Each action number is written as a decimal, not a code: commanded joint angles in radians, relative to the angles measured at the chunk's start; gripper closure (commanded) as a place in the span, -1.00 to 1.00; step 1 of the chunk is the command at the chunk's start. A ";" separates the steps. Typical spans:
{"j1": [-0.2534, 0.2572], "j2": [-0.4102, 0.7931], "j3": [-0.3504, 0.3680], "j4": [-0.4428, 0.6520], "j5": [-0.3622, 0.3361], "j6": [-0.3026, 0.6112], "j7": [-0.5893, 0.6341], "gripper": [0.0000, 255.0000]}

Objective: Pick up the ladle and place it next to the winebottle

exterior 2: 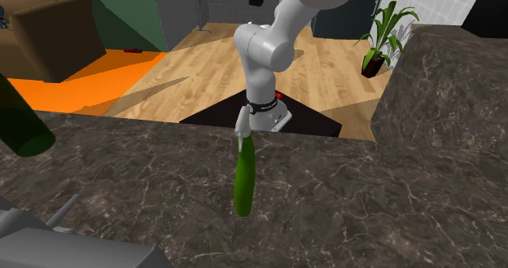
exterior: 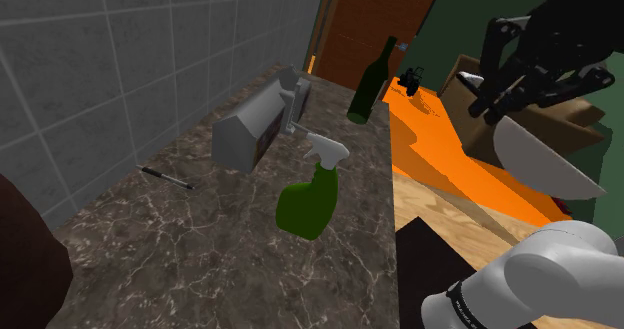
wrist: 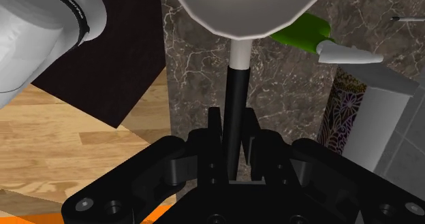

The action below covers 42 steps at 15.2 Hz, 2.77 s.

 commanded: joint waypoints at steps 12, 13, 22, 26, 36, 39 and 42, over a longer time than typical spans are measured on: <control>-0.043 0.133 -0.082 0.123 -0.091 -0.013 -0.090 1.00; -0.048 0.148 -0.096 0.123 -0.104 -0.001 -0.110 1.00; -0.103 0.322 -0.205 0.172 -0.205 0.100 -0.267 1.00; -0.127 0.418 -0.247 0.225 -0.240 0.137 -0.328 1.00; -0.181 0.704 -0.335 0.453 -0.299 0.188 -0.462 1.00; -0.196 0.805 -0.357 0.555 -0.309 0.186 -0.499 1.00; -0.196 0.784 -0.358 0.488 -0.307 0.231 -0.501 1.00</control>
